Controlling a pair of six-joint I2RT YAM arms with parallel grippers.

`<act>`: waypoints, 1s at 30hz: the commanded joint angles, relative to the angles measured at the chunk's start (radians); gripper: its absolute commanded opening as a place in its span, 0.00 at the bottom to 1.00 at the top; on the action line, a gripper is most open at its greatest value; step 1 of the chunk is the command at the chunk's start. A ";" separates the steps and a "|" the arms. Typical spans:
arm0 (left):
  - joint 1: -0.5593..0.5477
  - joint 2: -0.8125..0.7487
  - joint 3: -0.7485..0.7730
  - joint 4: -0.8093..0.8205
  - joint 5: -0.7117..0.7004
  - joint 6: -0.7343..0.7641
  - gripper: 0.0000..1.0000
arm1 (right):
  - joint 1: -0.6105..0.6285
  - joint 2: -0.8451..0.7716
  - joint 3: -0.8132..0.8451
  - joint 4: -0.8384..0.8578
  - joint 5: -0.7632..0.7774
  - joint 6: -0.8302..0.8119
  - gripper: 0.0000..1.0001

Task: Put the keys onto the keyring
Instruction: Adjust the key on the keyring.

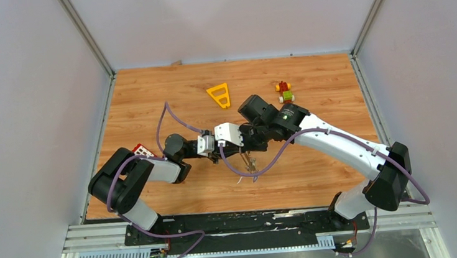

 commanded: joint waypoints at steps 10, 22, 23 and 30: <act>-0.002 -0.020 0.018 0.131 -0.022 -0.043 0.00 | -0.046 -0.055 -0.002 0.071 -0.045 0.023 0.10; 0.013 -0.101 0.043 0.131 0.058 -0.145 0.00 | -0.218 -0.287 -0.248 0.265 -0.367 -0.034 0.39; 0.012 -0.102 0.048 0.132 0.061 -0.158 0.00 | -0.219 -0.317 -0.269 0.285 -0.387 -0.044 0.39; 0.012 -0.106 0.079 0.128 0.093 -0.241 0.00 | -0.218 -0.411 -0.382 0.397 -0.500 -0.133 0.41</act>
